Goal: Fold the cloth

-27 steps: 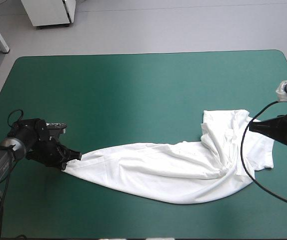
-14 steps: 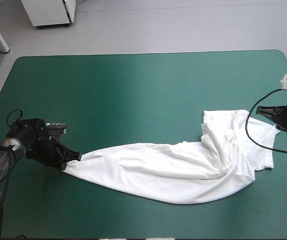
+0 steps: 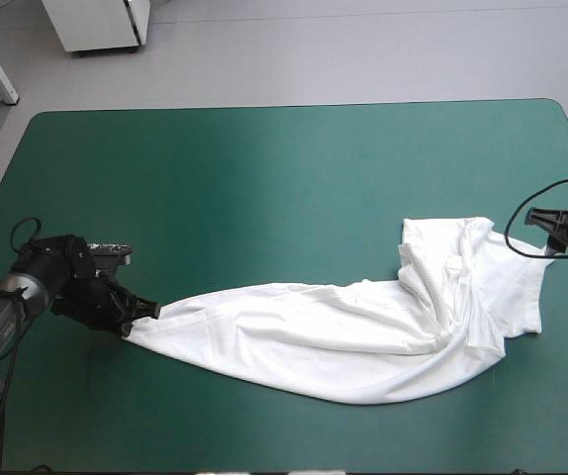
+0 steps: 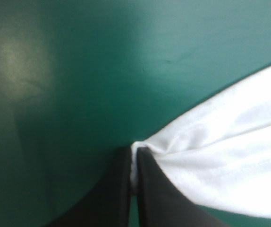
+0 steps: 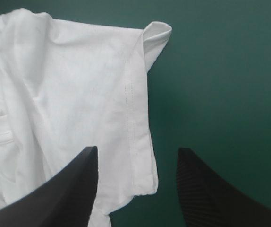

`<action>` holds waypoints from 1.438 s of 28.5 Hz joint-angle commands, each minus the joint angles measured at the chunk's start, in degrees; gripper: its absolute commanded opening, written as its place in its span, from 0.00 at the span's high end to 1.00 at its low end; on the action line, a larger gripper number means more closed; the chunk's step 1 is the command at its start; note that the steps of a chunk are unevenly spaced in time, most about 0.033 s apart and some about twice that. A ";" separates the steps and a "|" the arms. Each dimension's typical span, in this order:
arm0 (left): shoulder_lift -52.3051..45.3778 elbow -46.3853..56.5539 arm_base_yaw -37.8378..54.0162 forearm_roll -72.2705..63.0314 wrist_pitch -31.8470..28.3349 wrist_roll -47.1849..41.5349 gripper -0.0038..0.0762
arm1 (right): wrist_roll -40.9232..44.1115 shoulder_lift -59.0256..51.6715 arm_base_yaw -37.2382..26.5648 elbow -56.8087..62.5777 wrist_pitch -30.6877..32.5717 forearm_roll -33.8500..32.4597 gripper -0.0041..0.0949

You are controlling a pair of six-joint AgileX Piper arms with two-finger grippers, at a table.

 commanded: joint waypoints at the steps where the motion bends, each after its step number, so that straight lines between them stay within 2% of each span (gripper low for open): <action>1: -0.06 0.56 -0.71 -6.59 -4.27 0.12 0.98 | -0.81 2.56 -0.41 -1.71 -2.73 -0.08 0.45; 6: -1.29 0.56 -0.71 -6.59 -4.02 0.12 0.98 | -0.81 7.61 -0.41 -1.71 -6.70 -0.50 0.45; 20: -3.68 0.56 -0.71 -6.38 -3.27 -0.10 0.98 | -2.12 15.23 -0.41 -1.80 -12.54 0.57 0.47; 29: -3.68 0.56 -0.71 -6.61 -2.83 -0.10 0.98 | -2.12 18.97 -0.20 -1.80 -12.17 4.61 0.48; 32: -3.68 0.56 -0.71 -6.61 -2.71 -0.10 0.98 | -2.25 20.25 -0.20 -1.80 -11.18 5.16 0.58; 35: -3.68 0.56 -0.71 -6.77 -2.63 -0.10 0.98 | -2.34 21.03 -0.20 -1.80 -8.44 4.91 0.81; 36: -3.68 0.56 -0.71 -6.86 -2.63 -0.10 0.98 | -2.84 21.03 -0.20 -1.80 -8.18 4.91 0.92; 37: -3.68 0.56 -0.71 -6.98 -2.63 -0.10 0.98 | -3.23 20.88 -0.20 -1.80 -7.79 4.91 0.97; 41: -3.81 0.56 -0.71 -6.77 -2.58 -0.10 0.98 | -3.81 16.72 -0.20 -1.80 -6.18 4.43 0.97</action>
